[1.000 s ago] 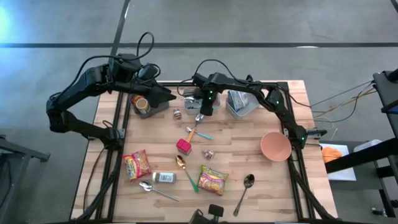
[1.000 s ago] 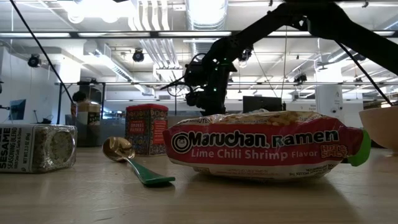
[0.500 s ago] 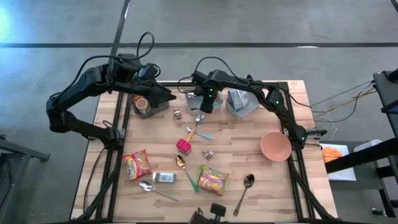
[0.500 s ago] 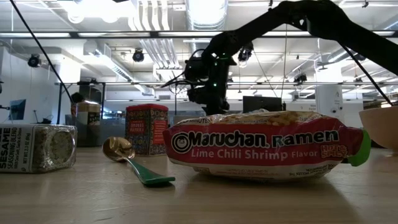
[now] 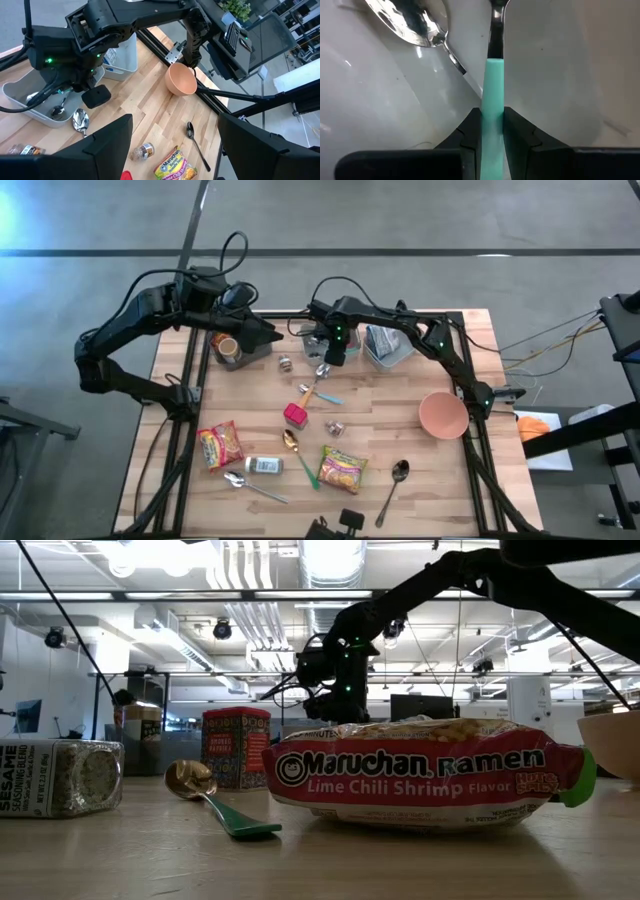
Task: Pick & Place Food Item
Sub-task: Put the big blue spoon into the left gray bin, then put the black spoon into the left gray bin
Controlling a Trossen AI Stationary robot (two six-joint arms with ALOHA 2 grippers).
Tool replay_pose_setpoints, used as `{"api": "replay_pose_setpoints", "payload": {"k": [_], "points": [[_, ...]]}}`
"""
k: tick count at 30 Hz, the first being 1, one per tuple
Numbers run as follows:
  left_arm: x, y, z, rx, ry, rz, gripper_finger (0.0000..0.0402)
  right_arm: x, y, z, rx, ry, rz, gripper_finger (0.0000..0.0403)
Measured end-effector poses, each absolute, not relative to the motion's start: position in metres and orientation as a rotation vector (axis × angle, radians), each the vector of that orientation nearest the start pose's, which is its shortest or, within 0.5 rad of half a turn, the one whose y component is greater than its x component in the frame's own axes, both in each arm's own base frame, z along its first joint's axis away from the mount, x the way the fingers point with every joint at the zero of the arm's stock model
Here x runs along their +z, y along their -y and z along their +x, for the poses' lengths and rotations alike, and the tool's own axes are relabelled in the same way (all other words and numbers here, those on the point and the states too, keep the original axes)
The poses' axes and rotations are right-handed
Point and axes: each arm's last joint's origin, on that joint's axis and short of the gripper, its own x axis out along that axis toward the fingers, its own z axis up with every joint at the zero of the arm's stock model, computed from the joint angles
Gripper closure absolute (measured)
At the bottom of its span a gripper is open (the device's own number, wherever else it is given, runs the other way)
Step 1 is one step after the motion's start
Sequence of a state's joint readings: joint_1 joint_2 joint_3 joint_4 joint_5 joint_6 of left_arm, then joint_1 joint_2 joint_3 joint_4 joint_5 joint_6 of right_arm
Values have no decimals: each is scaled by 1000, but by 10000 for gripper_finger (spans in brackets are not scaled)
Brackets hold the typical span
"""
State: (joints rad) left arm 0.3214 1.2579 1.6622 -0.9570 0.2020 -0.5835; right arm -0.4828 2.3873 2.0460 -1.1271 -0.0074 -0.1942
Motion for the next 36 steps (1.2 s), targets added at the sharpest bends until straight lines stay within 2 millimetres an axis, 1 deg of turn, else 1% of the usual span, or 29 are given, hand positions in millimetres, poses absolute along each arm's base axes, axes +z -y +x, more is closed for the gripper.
{"api": "replay_pose_setpoints", "payload": {"k": [2, 7, 9, 12, 14, 18, 23, 27, 31, 36], "points": [[456, -65, 213, 271, -489, -711, 105, 163, 219, 419, -244, -1459, 202, 336], [455, -65, 213, 271, -491, -711, 105, 163, 219, 418, -245, -1467, 207, 245], [455, -65, 213, 271, -491, -711, 105, 163, 218, 417, -242, -1479, 211, 215], [456, -65, 213, 271, -491, -710, 105, 163, 218, 417, -245, -1482, 215, 184], [456, -65, 212, 271, -491, -710, 105, 166, 218, 417, -249, -1485, 223, 171], [455, -65, 213, 272, -494, -711, 105, 175, 219, 419, -255, -1467, 219, 158], [455, -64, 212, 274, -502, -712, 105, 199, 217, 420, -258, -1464, 223, 156], [453, -64, 211, 277, -523, -707, 105, 218, 210, 417, -244, -1488, 247, 155], [452, -64, 210, 272, -539, -680, 105, 238, 203, 413, -221, -1434, 325, 155], [450, -64, 210, 264, -559, -649, 105, 264, 188, 401, -244, -1398, 354, 155]]}}
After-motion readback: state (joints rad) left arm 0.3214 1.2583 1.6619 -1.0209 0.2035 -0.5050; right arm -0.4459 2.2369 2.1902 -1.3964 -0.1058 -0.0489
